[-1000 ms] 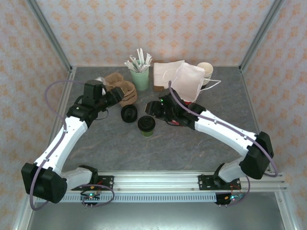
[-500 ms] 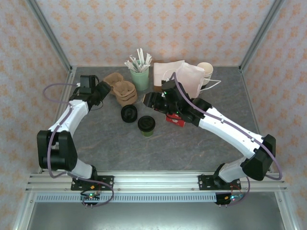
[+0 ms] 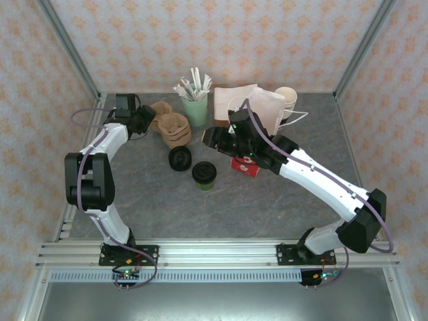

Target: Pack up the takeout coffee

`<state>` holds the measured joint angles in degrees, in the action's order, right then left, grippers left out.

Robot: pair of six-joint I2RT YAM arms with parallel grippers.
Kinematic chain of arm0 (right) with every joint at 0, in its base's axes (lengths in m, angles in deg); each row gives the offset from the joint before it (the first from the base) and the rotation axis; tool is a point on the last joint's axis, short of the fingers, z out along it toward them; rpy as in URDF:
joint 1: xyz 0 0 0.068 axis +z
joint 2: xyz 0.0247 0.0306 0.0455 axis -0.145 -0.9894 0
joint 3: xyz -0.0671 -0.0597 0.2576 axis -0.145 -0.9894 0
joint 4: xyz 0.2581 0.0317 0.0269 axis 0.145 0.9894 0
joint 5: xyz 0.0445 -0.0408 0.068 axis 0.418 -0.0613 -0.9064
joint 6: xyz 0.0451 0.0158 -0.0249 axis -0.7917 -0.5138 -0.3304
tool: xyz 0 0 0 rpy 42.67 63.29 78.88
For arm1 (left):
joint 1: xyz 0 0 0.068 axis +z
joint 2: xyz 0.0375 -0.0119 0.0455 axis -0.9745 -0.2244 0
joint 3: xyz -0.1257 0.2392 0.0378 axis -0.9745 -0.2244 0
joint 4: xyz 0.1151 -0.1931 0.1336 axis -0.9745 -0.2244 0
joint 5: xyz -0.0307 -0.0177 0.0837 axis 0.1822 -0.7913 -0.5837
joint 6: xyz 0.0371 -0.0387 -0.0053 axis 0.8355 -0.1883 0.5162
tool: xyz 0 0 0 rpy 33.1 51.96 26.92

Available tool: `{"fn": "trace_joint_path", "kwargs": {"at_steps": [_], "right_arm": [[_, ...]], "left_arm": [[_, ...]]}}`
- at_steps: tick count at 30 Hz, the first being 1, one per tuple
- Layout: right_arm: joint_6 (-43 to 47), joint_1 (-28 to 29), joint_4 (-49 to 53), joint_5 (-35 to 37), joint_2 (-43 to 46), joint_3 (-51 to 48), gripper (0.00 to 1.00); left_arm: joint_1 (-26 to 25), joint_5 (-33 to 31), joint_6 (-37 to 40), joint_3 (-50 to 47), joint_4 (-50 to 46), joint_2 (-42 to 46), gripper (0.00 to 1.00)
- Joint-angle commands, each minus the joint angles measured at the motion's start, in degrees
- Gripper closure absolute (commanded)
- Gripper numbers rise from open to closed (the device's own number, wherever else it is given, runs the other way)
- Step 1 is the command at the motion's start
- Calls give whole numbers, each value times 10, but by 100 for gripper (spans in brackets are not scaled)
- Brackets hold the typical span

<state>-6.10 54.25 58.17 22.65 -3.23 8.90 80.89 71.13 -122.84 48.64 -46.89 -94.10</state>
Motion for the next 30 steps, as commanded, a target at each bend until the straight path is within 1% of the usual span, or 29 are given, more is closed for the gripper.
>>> {"fn": "trace_joint_path", "kwargs": {"at_steps": [1, 12, 21, 26, 30], "right_arm": [[8, -6, 4, 1, 15, 2, 47], [22, -19, 14, -14, -11, 20, 47], [24, -24, 15, -23, -19, 22, 48], [26, -25, 17, -23, -16, 22, 48], [26, -25, 17, -24, -17, 24, 48]], "left_arm": [[4, 0, -2, 25, 15, -10, 56], [6, 8, -7, 11, 61, -37, 60], [10, 13, -5, 26, 59, -49, 63], [11, 15, -10, 18, 66, -41, 66], [11, 19, -13, 16, 72, -42, 70]]}}
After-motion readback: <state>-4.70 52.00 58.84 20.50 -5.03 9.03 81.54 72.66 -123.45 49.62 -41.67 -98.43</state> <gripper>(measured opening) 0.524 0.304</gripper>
